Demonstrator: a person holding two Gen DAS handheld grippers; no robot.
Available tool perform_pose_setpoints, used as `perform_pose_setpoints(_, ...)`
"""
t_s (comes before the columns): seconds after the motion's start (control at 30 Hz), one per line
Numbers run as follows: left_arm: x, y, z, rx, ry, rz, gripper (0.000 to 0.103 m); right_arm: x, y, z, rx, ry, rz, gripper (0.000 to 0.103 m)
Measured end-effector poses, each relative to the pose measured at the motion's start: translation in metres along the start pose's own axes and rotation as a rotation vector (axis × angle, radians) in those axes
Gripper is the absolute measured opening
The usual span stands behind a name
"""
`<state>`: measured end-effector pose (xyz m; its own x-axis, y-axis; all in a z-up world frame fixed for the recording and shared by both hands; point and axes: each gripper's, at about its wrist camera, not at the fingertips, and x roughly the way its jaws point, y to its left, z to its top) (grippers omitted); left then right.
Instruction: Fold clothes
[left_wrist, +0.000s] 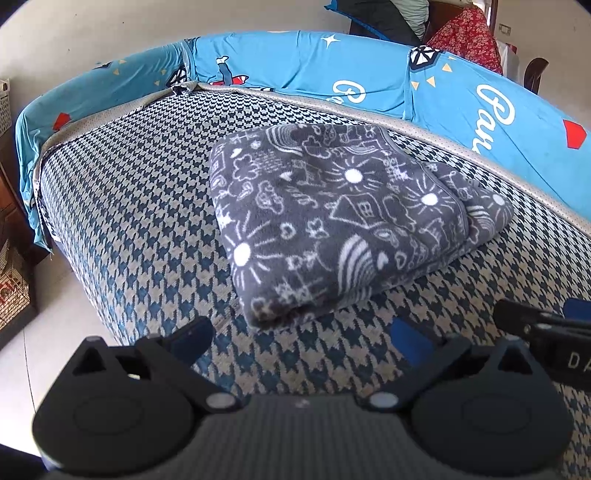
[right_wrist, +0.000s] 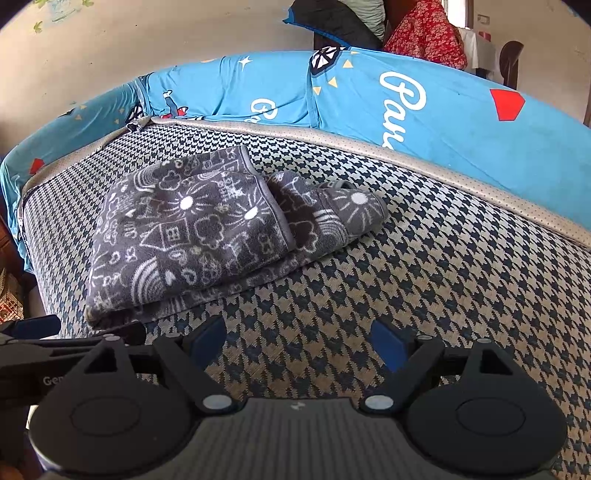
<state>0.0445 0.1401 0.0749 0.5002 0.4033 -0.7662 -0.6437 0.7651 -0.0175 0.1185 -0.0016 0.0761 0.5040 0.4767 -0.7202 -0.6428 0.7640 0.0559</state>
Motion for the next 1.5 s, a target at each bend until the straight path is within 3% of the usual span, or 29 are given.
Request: perform_pose_setpoints(1.5, 0.0006, 0.0026, -0.0041, 0.019, 0.006, 0.024, 0.103, 0.0054, 0.0059, -0.0008, -0.013, 0.011, 0.01, 0.086)
